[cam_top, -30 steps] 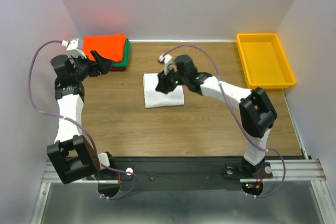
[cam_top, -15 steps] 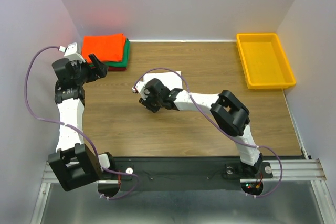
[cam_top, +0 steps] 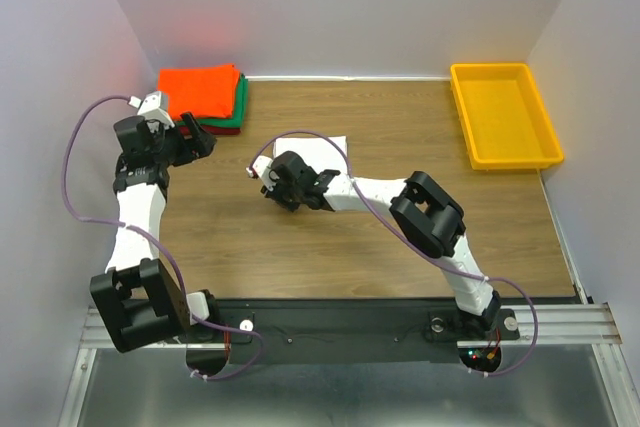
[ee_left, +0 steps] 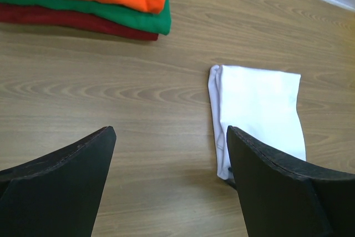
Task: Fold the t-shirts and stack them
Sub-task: Neatly place the folded tshirt to the corner
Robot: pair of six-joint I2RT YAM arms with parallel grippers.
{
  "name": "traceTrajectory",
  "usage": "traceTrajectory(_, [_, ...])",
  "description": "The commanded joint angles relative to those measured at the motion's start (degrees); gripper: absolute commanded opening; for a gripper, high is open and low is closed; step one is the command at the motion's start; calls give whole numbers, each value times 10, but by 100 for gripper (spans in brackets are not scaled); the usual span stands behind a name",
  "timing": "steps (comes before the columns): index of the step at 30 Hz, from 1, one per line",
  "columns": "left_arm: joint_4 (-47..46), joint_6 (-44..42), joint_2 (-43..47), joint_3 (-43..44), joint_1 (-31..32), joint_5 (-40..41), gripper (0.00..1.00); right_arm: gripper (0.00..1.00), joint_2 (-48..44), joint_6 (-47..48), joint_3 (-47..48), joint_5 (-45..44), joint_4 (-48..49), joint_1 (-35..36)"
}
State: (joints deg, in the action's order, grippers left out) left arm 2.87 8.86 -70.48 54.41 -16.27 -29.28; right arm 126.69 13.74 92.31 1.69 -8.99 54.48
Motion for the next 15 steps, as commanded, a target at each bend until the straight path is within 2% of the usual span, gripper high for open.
traceTrajectory(1, [-18, -3, -17, -8, 32, 1, 93, 19, 20, 10, -12, -15, -12, 2])
traceTrajectory(2, [-22, -2, -19, -13, 37, 4, 93, 5, 16, 9, -16, -15, -12, 1])
traceTrajectory(3, [-24, 1, -21, -18, 44, 9, 93, 0, 11, 9, -19, -15, -12, -1])
traceTrajectory(6, [-40, 18, -37, -34, 59, -13, 93, 1, -24, 5, -20, -15, -11, -5])
traceTrajectory(10, [-78, 68, -75, -62, 61, -78, 93, 1, -74, -27, -10, 32, -11, -24])
traceTrajectory(15, [-141, 135, -114, -83, 92, -97, 93, 1, -106, -34, -10, 61, -11, -39])
